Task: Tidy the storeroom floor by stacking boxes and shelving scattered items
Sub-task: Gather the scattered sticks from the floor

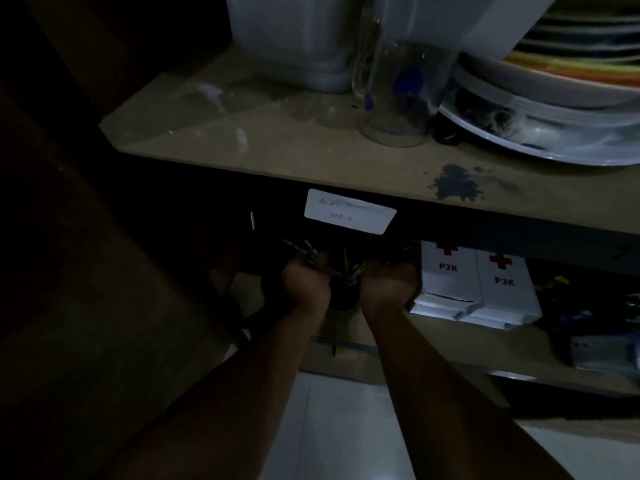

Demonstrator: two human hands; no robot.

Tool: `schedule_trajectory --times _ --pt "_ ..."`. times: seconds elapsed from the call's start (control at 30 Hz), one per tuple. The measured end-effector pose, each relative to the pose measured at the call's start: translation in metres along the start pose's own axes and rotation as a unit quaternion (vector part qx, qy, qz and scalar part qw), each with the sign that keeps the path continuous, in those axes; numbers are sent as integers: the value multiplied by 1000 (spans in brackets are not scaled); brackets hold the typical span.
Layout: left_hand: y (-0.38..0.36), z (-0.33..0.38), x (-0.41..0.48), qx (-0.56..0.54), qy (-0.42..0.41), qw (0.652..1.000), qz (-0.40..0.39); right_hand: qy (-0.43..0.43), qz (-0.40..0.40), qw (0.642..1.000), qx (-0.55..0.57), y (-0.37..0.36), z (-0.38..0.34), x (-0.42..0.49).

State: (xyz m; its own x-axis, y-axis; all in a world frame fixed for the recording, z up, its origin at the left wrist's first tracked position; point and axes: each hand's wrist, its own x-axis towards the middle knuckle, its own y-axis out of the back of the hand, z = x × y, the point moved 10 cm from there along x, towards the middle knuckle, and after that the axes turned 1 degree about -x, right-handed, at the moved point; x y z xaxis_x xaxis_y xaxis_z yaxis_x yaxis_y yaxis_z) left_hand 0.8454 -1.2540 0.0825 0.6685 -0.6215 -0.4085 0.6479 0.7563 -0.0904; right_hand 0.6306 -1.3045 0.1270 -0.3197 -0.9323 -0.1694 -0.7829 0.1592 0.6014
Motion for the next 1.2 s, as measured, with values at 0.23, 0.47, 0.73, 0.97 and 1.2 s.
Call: schedule_trajectory --times 0.23,0.47,0.73,0.97,1.2 --pt "-12 2 -5 110 -108 987 -50 126 36 991 -19 -21 -21 -16" --pt "-5 13 -12 226 -176 953 -96 121 -58 991 -4 -23 -24 -21" --pt "-15 24 -17 362 -244 885 -165 172 -81 973 -129 -15 -21 -37" --pt "-41 -3 -10 390 -166 860 -283 134 -178 967 -124 -41 -8 -31" --pt "-40 -14 11 394 -128 873 -259 158 -207 962 -75 -47 -9 -24"
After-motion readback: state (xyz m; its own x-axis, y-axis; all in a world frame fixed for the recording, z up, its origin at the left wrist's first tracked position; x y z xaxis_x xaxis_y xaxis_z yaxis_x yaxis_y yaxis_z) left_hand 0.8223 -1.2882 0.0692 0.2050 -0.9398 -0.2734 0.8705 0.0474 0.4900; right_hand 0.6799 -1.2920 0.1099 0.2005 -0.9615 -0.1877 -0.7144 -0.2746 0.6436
